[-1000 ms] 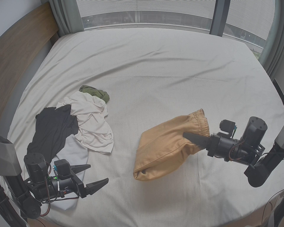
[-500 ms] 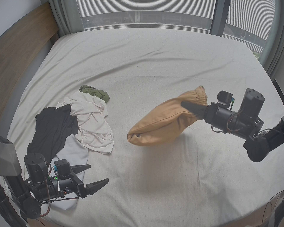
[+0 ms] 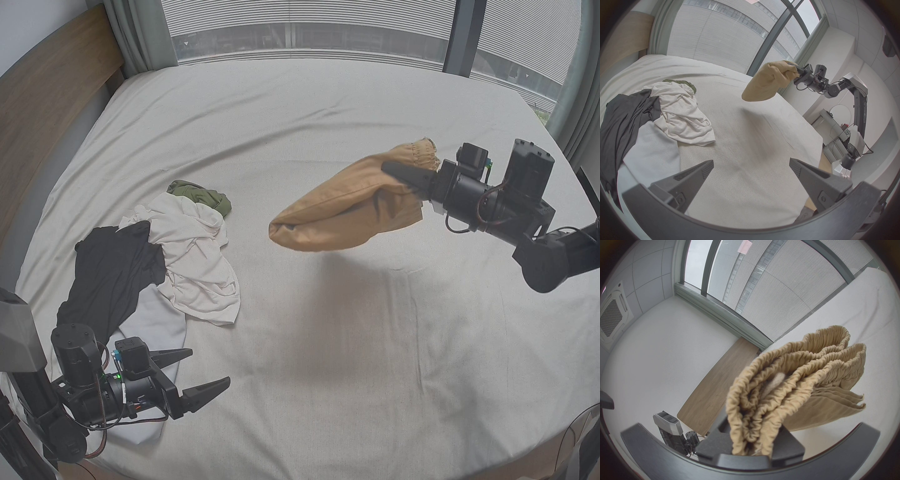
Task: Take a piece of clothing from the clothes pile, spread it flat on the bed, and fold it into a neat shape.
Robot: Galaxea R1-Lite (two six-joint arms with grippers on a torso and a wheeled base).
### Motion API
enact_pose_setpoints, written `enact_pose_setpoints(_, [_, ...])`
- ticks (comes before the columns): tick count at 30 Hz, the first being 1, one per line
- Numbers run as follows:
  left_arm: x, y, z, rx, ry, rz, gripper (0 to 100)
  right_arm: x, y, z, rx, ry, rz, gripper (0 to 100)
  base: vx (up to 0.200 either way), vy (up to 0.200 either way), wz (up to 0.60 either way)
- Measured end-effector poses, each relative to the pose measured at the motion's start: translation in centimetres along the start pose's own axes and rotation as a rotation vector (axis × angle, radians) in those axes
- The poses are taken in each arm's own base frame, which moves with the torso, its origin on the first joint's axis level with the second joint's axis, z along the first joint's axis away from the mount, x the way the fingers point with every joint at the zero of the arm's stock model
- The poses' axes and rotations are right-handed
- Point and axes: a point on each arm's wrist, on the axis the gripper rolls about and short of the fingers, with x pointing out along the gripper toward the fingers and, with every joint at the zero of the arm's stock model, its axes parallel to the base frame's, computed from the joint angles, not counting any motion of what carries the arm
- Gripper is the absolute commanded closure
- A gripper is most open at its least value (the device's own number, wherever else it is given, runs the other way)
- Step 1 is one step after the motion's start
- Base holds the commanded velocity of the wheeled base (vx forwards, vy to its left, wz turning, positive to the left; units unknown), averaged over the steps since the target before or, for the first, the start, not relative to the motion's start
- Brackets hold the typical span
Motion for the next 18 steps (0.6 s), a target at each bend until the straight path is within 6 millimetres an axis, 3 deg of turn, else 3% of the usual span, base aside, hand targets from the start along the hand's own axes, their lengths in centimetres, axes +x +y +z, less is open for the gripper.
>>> enact_pose_setpoints(18, [0.0, -0.1, 0.0, -0.008, 0.001, -0.004, 0, 5.1, -4.5, 5.2, -0.030, -0.052, -0.027, 100, 0.000, 0.000, 0.00])
